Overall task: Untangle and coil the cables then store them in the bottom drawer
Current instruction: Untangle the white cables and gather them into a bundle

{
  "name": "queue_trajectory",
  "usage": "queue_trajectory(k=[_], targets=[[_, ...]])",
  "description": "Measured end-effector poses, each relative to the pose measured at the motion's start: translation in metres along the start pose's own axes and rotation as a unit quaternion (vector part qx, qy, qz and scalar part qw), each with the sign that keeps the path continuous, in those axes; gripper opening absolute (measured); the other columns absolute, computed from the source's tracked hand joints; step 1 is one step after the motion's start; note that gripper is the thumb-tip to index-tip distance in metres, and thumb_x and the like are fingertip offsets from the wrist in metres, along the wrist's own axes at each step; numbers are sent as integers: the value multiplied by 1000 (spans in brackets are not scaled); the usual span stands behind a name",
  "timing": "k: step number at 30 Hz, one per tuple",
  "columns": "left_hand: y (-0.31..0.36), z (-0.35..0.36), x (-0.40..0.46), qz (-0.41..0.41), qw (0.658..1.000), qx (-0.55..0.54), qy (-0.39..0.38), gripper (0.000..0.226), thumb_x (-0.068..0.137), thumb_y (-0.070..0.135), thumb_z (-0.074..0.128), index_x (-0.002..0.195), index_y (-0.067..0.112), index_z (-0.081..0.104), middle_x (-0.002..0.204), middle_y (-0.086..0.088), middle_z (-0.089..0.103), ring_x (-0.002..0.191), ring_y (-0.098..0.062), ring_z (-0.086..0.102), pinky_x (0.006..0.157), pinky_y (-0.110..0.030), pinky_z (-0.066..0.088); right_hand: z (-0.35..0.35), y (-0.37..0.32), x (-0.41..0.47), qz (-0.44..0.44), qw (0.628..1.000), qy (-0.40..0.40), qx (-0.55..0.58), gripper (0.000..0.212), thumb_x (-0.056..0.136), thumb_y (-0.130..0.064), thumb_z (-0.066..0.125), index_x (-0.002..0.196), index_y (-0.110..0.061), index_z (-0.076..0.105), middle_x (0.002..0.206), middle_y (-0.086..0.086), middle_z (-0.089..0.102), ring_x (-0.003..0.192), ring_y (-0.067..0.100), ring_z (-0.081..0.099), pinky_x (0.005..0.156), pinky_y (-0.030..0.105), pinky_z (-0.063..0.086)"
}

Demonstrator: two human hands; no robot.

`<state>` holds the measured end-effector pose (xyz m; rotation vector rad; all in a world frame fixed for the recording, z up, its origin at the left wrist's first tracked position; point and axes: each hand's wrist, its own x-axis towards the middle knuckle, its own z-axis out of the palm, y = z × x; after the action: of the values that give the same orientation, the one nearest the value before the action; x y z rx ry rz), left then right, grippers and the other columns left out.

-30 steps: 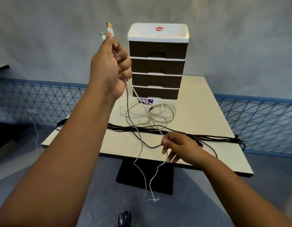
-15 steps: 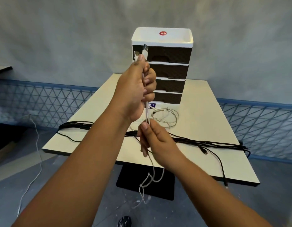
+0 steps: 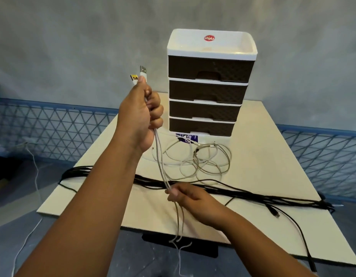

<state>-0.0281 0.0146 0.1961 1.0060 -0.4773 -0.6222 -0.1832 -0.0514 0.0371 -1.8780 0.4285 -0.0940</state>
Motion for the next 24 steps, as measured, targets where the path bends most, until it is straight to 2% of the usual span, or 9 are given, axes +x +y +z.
queue_trajectory(k=[3,5,8,10,13,17,20,22,24], targets=[[-2,-16,27,-16,1000,2,11,36,102,45,38,78,20,48,60,5,37,48,-6,24,41,-19,19,-14,-2,26,27,995,45,85,54,92,-64,37,112,-24,67,105,-4,70,100,9,65,94,32,52],[-4,-25,44,-26,1000,0,14,36,101,46,39,77,20,49,59,5,38,47,-6,25,41,-19,20,-24,-3,50,39,992,108,61,45,93,-55,43,107,-21,68,98,-3,71,90,10,67,90,37,54],[-7,-40,68,-46,999,-13,10,37,101,44,40,73,21,48,56,7,37,44,-5,25,38,-18,21,-29,3,87,21,977,161,-137,22,98,-36,52,103,-22,69,96,-6,69,85,11,64,83,35,53],[-9,-51,85,-63,998,-29,1,37,101,40,38,70,22,45,53,8,32,42,-4,22,34,-17,21,-25,11,114,-20,953,169,-250,20,97,-29,54,108,-21,69,104,-2,67,91,14,61,82,31,49],[-14,-68,105,-89,995,-44,-4,37,100,38,37,67,23,44,52,8,30,40,-4,21,32,-15,21,-14,33,144,-42,899,148,-410,24,91,-24,55,110,-17,68,107,5,64,99,27,58,81,38,49],[-23,-89,123,-126,991,-40,-6,36,100,35,37,67,23,42,53,8,27,38,-4,19,31,-15,18,-15,39,160,-41,851,172,-494,13,85,-21,59,88,-18,71,86,3,65,85,27,58,67,35,48],[-30,-104,133,-164,986,-29,0,35,100,33,39,67,23,43,53,8,27,37,-4,19,30,-14,18,-27,18,161,-54,877,243,-412,13,89,-26,62,88,-22,74,86,-3,70,81,21,57,71,35,48],[-36,-111,137,-183,983,-8,5,31,100,31,41,70,21,44,52,7,28,38,-4,20,30,-15,18,-36,-5,157,-23,923,312,-225,9,91,-26,65,89,-23,73,87,-8,70,77,11,58,71,28,48],[-41,-111,138,-197,980,24,1,27,100,32,43,77,18,48,52,7,30,39,-4,21,32,-15,18,-37,-27,149,-16,936,351,-16,5,89,-23,69,91,-24,74,88,-10,72,78,5,62,71,18,50]])
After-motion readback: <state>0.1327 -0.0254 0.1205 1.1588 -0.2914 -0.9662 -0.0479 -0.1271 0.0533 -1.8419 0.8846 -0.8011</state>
